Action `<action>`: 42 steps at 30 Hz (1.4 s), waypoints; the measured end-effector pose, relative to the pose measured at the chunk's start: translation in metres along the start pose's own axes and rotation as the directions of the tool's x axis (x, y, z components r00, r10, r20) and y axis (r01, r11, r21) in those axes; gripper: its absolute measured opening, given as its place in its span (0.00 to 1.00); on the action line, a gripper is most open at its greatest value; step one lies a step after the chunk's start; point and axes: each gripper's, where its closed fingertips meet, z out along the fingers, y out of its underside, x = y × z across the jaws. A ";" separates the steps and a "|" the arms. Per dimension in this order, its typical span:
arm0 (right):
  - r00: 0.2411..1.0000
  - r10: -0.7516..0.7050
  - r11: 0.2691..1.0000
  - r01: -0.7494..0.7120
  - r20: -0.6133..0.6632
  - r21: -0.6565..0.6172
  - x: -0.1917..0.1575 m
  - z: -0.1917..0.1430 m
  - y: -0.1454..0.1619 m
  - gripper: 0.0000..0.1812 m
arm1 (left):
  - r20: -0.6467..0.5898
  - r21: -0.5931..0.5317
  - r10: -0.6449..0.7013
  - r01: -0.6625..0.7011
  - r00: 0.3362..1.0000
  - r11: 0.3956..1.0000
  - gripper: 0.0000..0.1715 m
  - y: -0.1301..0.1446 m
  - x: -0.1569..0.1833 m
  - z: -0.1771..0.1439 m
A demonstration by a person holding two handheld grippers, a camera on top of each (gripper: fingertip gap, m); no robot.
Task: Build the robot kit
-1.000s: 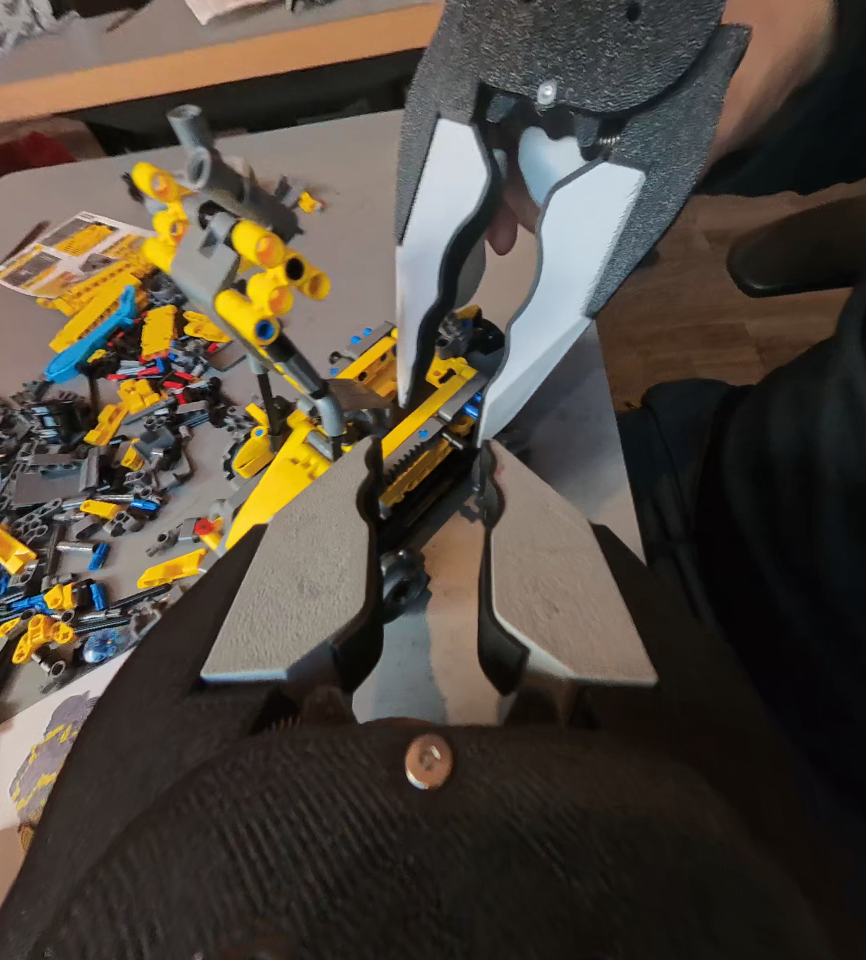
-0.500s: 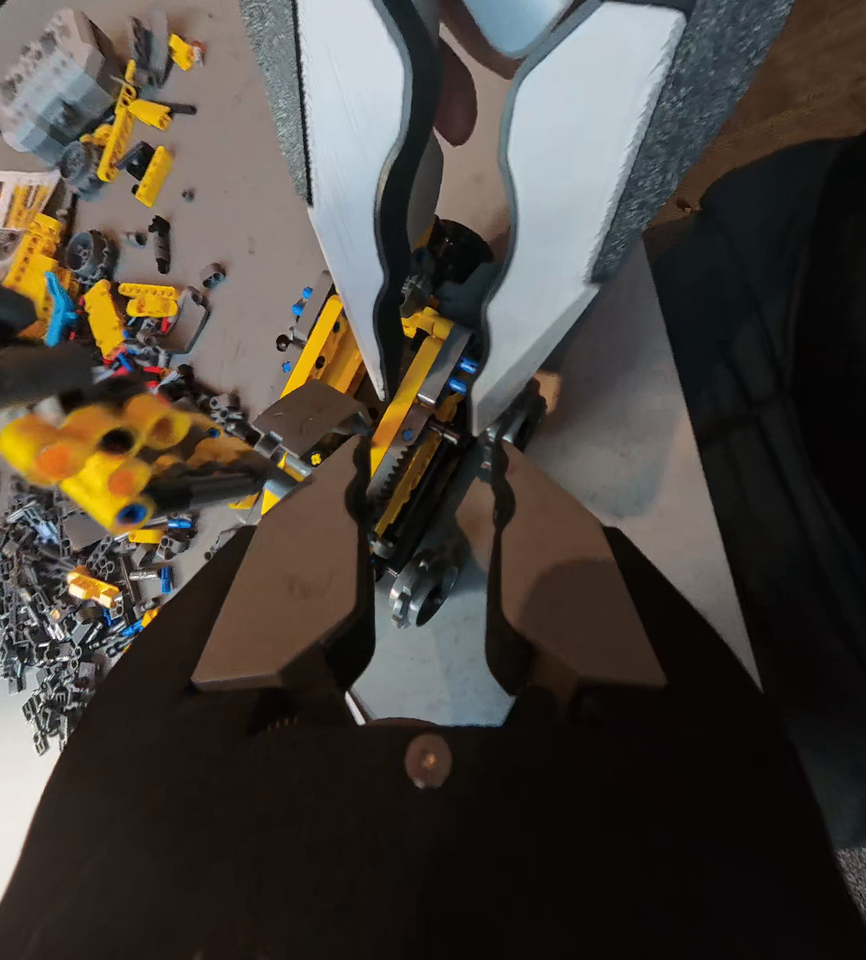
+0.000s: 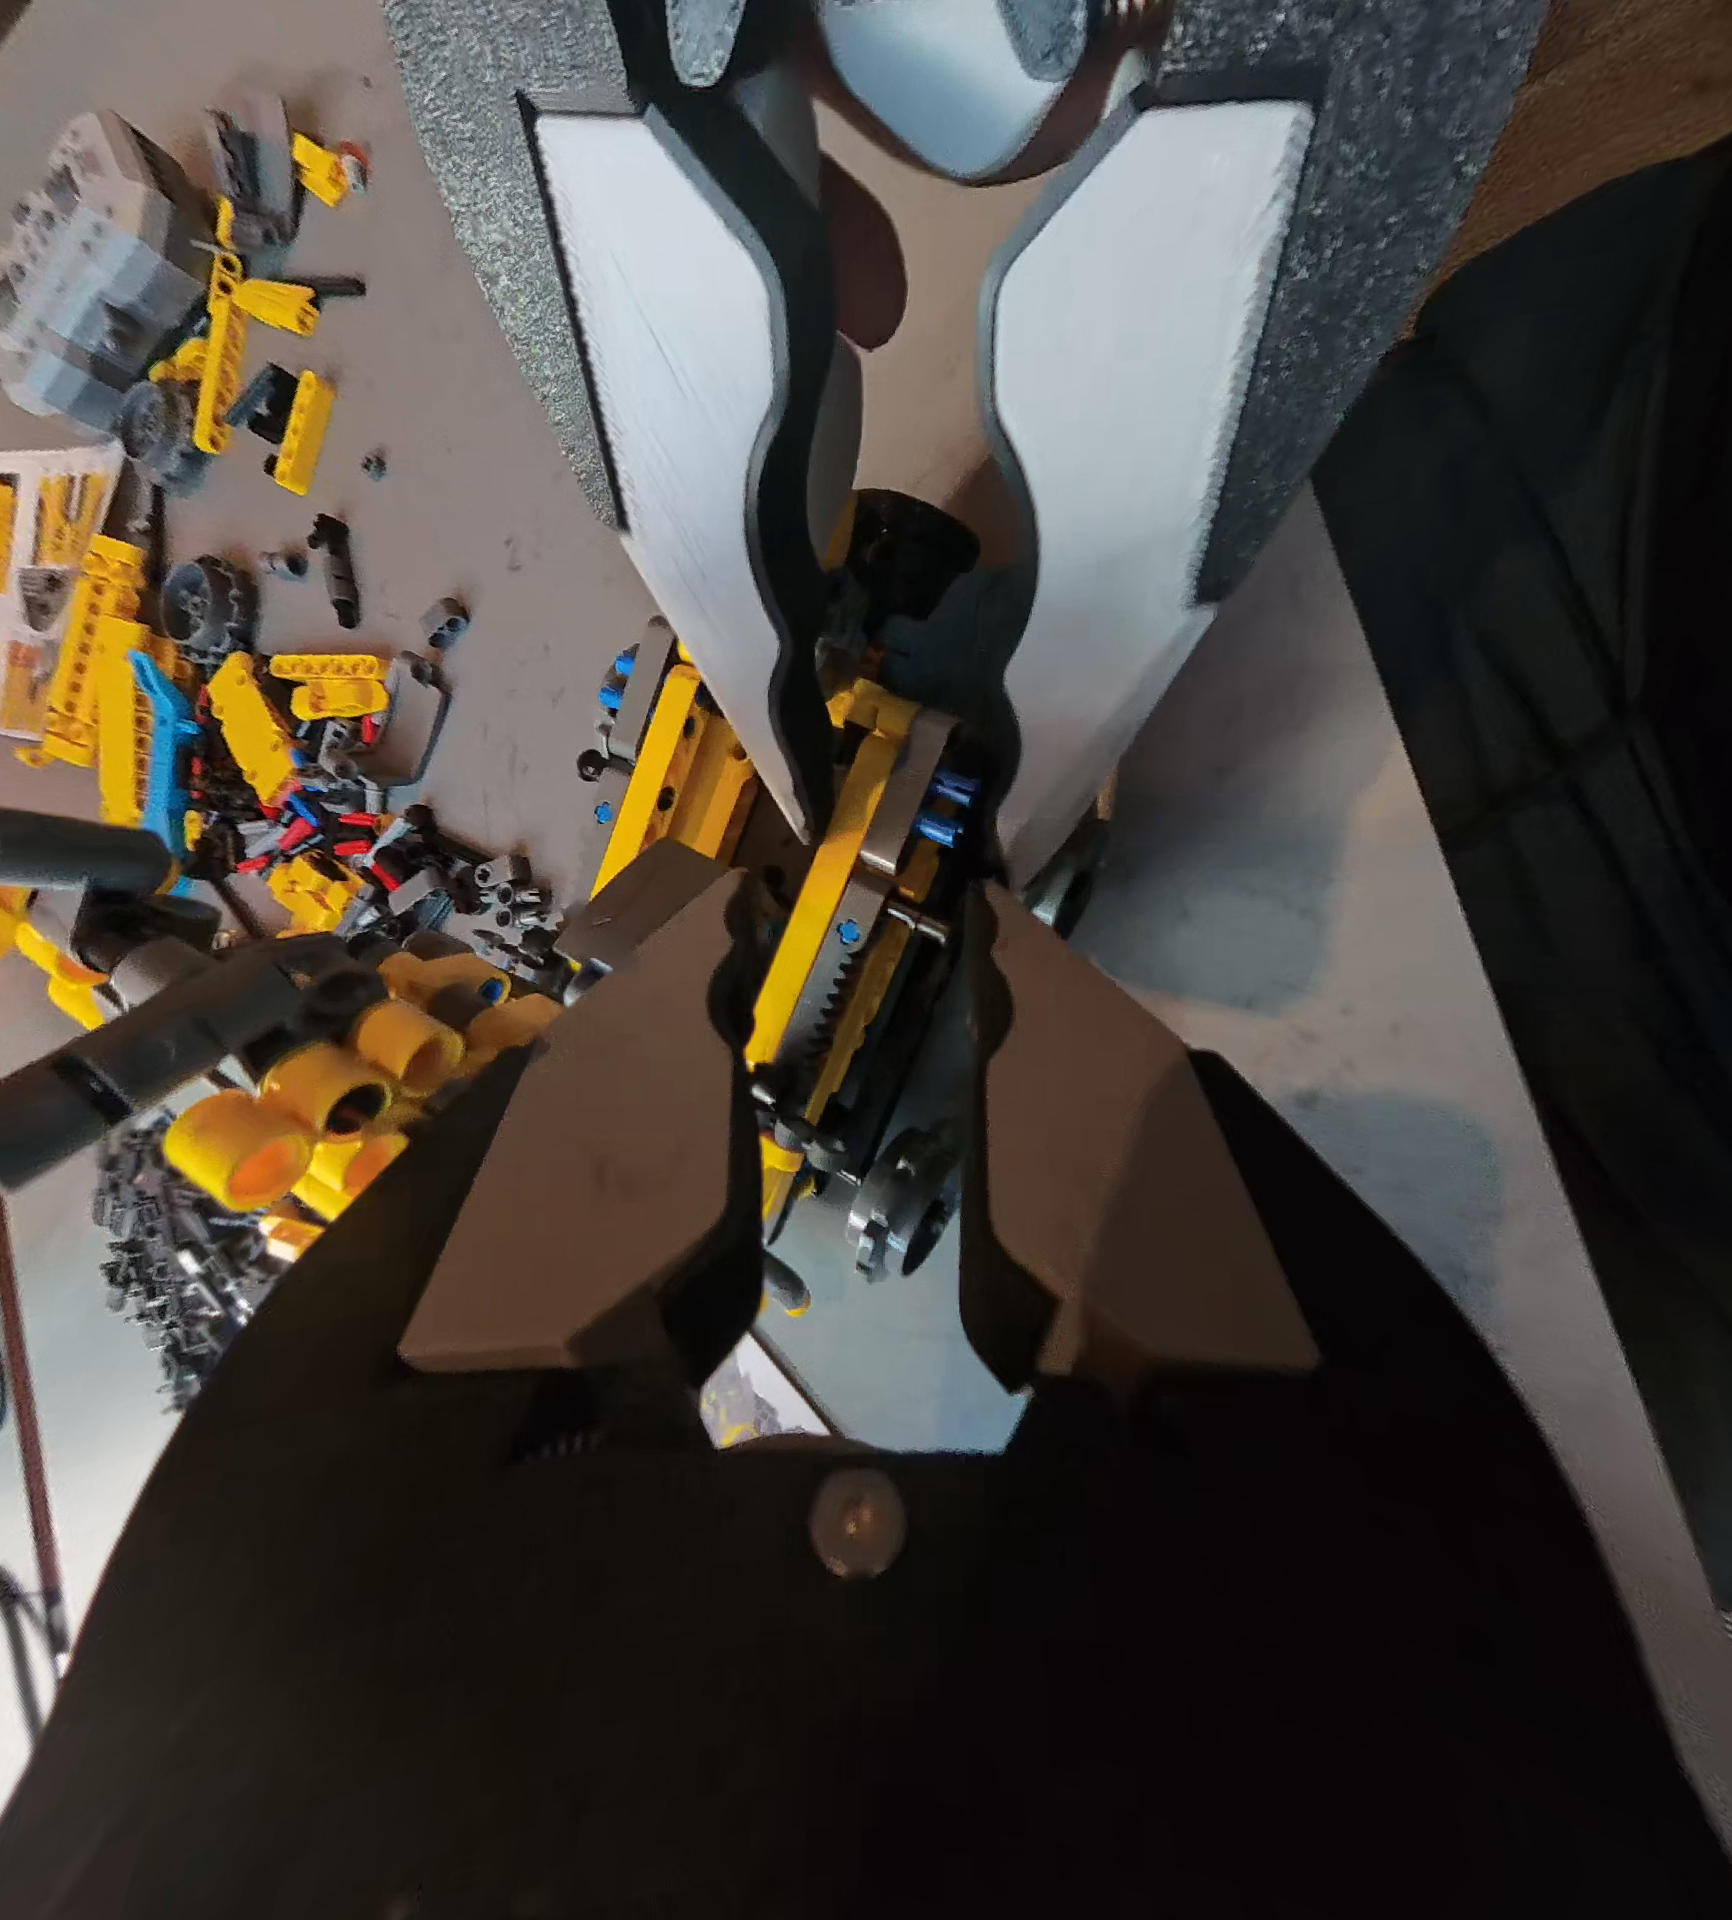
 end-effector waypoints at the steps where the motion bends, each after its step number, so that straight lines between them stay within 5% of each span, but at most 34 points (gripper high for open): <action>1: 1.000 -0.004 1.000 0.004 -0.004 0.000 0.001 0.000 0.000 0.18 | 0.006 -0.001 0.006 -0.006 1.000 1.000 0.20 0.001 -0.001 0.000; 14: 1.000 -0.013 1.000 0.013 -0.002 0.010 0.005 -0.001 0.006 0.14 | -0.062 -0.045 -0.038 0.035 0.997 0.998 0.20 0.010 0.002 0.007; 19: 1.000 0.006 1.000 -0.006 -0.022 0.027 0.005 -0.006 0.007 0.17 | -0.081 0.012 -0.126 0.128 0.989 0.992 0.19 -0.002 0.008 0.010; 32: 0.999 -0.030 0.999 0.029 -0.038 -0.016 0.015 -0.037 0.031 0.14 | -0.024 0.052 -0.110 0.112 0.994 0.992 0.30 -0.025 0.023 -0.015; 37: 0.999 0.027 0.999 -0.028 0.025 0.022 0.013 -0.033 0.024 0.22 | -0.008 0.045 -0.164 0.164 0.986 0.985 0.32 -0.030 0.019 0.004; 42: 1.000 0.002 1.000 -0.003 0.021 0.009 0.014 -0.019 0.026 0.18 | -0.002 -0.024 -0.139 0.139 0.990 0.990 0.34 -0.020 0.018 0.016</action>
